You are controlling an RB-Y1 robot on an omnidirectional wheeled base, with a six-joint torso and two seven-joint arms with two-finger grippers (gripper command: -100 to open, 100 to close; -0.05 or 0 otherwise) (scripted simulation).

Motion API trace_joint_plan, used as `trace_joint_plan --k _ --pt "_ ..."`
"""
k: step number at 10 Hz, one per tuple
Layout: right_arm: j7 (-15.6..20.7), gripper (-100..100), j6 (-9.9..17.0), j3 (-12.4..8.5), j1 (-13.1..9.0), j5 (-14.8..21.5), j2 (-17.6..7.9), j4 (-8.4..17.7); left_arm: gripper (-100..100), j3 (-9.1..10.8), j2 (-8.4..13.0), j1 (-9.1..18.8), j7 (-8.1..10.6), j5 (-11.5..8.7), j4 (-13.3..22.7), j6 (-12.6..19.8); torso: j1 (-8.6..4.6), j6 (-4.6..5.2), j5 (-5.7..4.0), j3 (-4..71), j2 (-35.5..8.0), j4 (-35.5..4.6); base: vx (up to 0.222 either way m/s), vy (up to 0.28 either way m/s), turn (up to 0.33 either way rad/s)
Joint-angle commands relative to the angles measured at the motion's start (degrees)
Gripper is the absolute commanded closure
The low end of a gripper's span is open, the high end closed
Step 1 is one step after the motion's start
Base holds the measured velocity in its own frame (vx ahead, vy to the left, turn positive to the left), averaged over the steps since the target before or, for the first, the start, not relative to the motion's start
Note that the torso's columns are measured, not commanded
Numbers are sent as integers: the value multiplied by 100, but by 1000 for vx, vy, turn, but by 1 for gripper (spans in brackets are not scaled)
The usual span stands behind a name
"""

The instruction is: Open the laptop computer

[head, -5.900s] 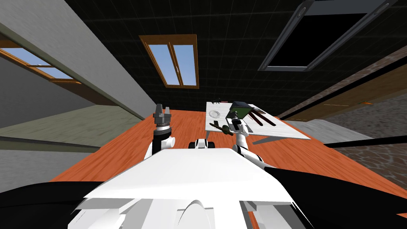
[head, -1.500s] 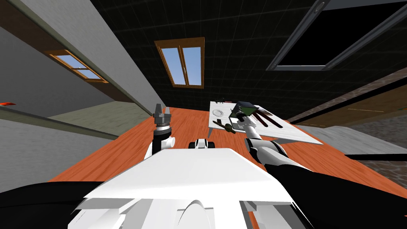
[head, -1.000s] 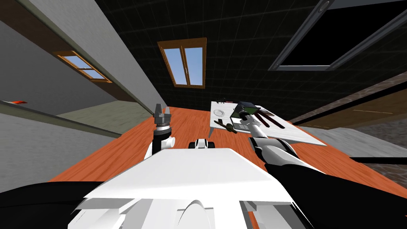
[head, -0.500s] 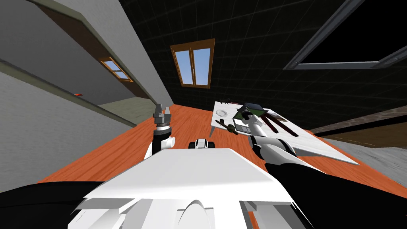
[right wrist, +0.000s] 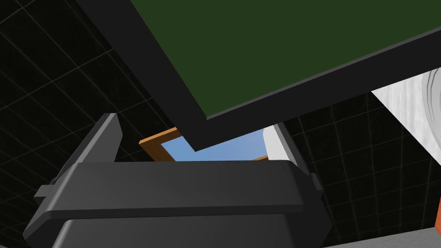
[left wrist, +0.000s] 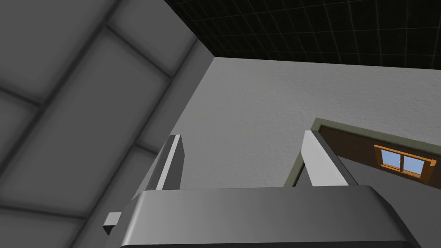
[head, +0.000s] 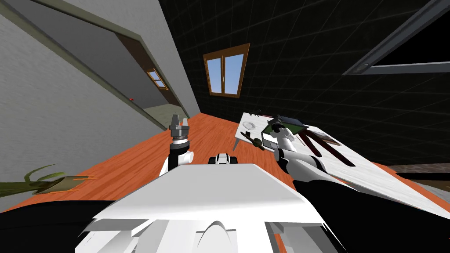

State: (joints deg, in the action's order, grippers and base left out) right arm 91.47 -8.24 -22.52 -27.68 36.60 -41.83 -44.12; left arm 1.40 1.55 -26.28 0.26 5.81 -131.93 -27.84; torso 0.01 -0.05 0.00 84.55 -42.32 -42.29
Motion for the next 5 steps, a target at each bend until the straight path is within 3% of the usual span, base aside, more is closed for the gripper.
trace_joint_plan --k 1,2,5 --pt "67 -100 95 -207 -2 17 -28 7 0 1 0 -2 0 0 0 0 4 12 2 2 6 0 -35 -13 -23" --pt "67 -100 95 -207 -2 17 -28 7 0 1 -1 -3 0 0 0 0 9 21 6 11 19 3 4 8 -37" --pt "528 -100 250 -746 -91 157 45 230 0 0 0 -2 0 0 0 0 -12 9 -4 -9 -13 -5 -98 -50 334"
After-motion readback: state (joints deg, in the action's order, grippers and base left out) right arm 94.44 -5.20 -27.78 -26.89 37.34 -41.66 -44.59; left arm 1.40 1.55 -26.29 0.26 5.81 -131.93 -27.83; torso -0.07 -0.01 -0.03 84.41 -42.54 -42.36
